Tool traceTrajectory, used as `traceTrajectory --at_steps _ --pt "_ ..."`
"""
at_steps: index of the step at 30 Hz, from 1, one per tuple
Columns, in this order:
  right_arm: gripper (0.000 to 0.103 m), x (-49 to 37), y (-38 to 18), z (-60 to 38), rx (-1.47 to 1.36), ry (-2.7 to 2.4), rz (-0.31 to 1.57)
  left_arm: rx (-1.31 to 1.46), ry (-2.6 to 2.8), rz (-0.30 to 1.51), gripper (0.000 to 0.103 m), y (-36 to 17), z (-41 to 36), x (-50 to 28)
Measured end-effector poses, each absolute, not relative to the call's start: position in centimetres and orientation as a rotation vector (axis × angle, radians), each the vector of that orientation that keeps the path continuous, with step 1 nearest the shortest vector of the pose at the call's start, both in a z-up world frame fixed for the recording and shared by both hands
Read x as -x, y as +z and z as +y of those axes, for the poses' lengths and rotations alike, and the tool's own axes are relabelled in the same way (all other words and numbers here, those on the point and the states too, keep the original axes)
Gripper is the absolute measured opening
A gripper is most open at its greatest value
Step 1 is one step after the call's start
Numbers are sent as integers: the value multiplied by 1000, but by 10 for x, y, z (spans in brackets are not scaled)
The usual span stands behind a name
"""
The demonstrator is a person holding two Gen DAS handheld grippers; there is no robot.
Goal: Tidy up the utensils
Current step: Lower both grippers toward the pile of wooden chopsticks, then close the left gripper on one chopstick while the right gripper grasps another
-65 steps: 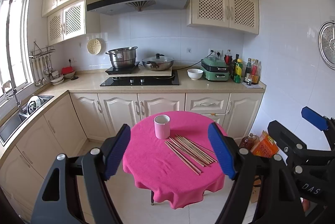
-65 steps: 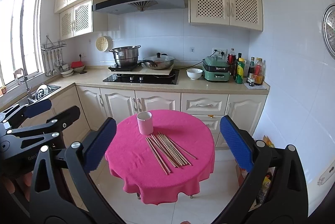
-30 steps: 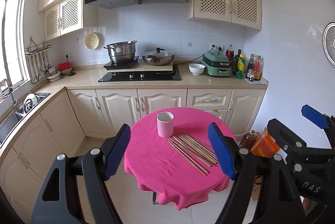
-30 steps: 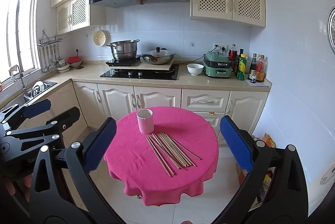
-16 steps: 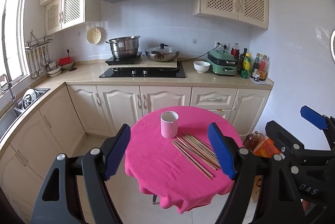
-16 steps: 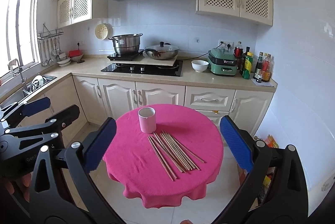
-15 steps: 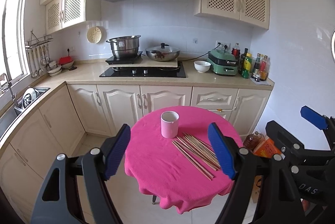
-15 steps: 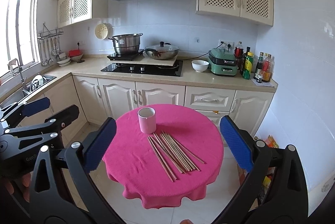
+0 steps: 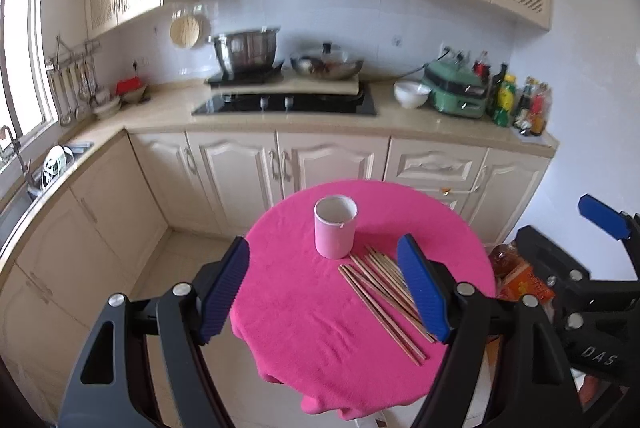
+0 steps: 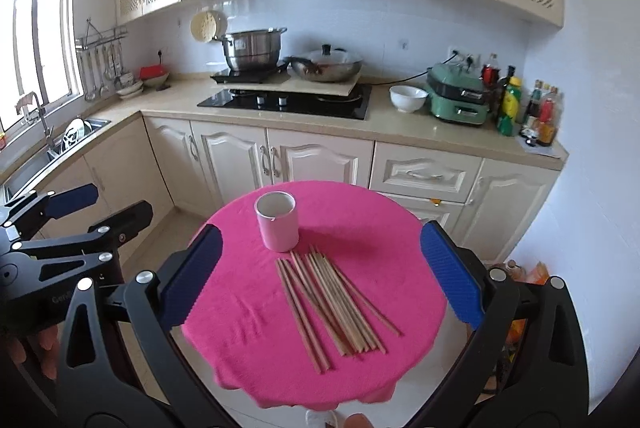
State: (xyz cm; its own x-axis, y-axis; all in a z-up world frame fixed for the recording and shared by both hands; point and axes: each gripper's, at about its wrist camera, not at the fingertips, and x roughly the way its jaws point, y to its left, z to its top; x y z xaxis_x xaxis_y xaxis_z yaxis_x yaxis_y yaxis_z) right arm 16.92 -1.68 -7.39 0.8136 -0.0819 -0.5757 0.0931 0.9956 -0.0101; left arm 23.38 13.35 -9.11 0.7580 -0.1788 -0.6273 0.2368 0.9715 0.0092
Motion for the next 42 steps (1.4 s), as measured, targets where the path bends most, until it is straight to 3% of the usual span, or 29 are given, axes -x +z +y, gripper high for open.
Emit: traceTrajectory --at_steps 8,12,15,18,21,35,42 --pt "97 -255 -147 -83 -28 -27 822 35 -235 1011 75 -190 106 -325" --pt "85 -285 -201 -107 -31 19 978 107 -230 1192 75 -256 94 -354" --pt "71 -301 -241 -118 -38 63 1085 113 -230 1303 74 -301 80 -363" --pt "56 -315 -283 -127 -70 126 1210 132 -225 1403 59 -340 66 -370" --pt "55 -321 -305 -129 -61 156 1266 110 -179 1460 53 -370 56 -376" --pt "53 -340 -345 -140 -40 248 1335 64 -54 1550 53 -425 27 -398" --pt "38 -349 -356 -138 12 315 1375 48 -31 1586 52 -435 12 -407"
